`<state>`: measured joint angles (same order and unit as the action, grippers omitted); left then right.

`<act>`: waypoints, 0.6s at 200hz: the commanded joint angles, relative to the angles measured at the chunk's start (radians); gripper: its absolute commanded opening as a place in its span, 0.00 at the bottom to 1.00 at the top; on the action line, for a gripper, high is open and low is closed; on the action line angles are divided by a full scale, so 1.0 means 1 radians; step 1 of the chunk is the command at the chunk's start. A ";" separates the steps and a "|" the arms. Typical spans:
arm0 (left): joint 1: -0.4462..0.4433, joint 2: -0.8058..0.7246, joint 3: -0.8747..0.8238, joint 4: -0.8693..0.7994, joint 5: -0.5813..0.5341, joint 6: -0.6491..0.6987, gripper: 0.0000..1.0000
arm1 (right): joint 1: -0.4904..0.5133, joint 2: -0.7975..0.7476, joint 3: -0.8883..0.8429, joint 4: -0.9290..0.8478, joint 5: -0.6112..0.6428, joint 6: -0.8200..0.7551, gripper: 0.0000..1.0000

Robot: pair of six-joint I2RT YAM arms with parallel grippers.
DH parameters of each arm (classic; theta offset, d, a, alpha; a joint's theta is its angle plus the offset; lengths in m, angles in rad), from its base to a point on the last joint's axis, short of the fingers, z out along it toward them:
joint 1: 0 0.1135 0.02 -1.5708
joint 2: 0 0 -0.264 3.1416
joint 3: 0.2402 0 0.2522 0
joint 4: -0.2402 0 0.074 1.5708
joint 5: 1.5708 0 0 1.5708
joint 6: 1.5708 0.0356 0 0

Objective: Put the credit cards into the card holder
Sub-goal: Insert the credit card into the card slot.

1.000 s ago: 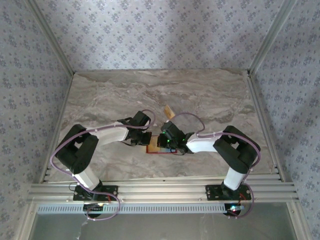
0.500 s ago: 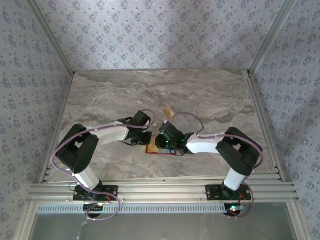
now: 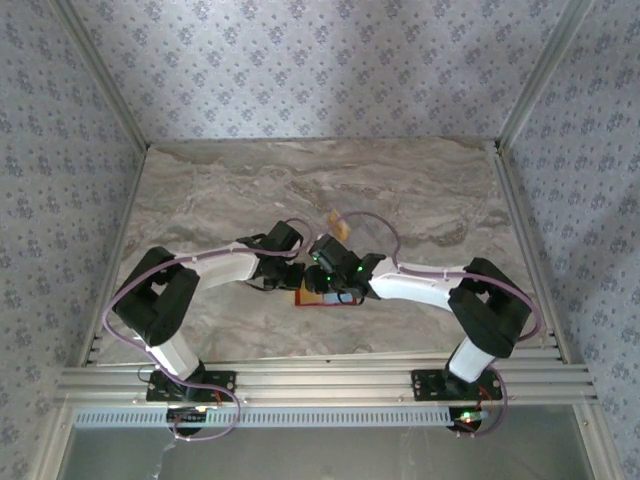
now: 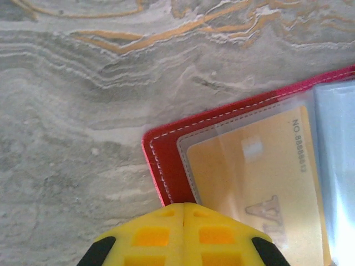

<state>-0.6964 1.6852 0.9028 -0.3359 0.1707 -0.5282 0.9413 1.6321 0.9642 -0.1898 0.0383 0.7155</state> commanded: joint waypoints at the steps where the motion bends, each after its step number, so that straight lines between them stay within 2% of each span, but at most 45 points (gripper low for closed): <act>1: -0.029 0.080 -0.033 0.000 0.022 -0.005 0.00 | 0.005 -0.036 0.069 -0.115 0.051 -0.055 0.31; 28: -0.029 0.083 -0.031 0.000 0.023 -0.004 0.00 | -0.009 -0.029 0.090 -0.190 0.087 -0.078 0.26; 79: -0.029 0.084 -0.030 0.000 0.027 -0.003 0.00 | -0.041 0.064 0.156 -0.300 0.141 -0.161 0.30; 120: -0.028 0.084 -0.030 0.000 0.029 -0.002 0.00 | -0.060 0.130 0.175 -0.308 0.163 -0.184 0.30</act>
<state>-0.6968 1.6871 0.9047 -0.3363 0.1715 -0.5282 0.8928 1.7149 1.1072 -0.4358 0.1555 0.5667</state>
